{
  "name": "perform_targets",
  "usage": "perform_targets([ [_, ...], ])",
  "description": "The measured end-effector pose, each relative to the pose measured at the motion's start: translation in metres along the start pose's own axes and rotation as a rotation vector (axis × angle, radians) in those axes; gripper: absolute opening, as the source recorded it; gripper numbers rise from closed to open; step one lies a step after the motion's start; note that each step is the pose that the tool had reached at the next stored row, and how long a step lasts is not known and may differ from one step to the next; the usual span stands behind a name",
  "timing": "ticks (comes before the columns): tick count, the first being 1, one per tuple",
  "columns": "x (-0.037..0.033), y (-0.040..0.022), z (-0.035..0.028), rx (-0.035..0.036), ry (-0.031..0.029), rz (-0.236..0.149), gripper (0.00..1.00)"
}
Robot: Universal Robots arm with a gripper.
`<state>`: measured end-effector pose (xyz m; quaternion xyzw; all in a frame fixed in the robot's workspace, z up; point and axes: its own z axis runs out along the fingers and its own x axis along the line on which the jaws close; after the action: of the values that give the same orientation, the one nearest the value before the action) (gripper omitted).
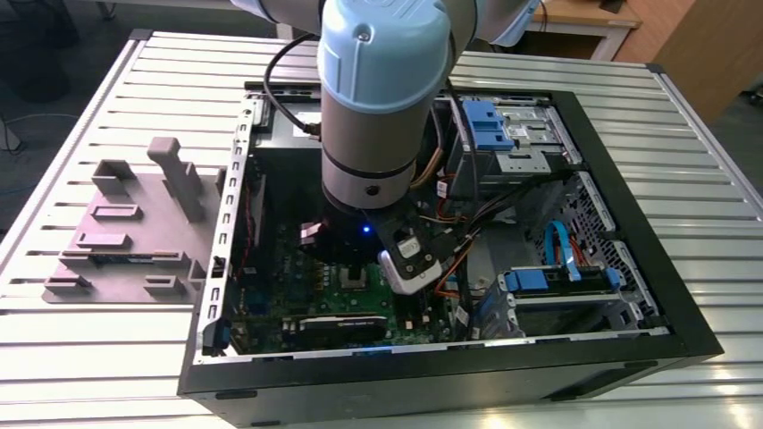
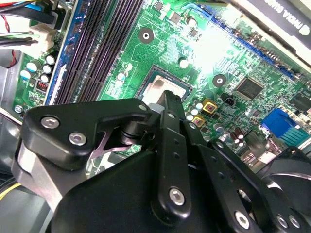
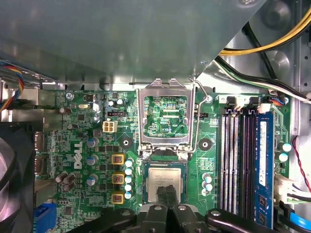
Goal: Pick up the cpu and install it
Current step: 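Close the cpu cover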
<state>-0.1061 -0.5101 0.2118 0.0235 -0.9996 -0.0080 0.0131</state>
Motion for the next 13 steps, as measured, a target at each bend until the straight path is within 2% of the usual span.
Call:
perform_targets([
  [13,-0.0053,-0.0003,-0.0002,0.0000,0.0000,0.000,0.11],
])
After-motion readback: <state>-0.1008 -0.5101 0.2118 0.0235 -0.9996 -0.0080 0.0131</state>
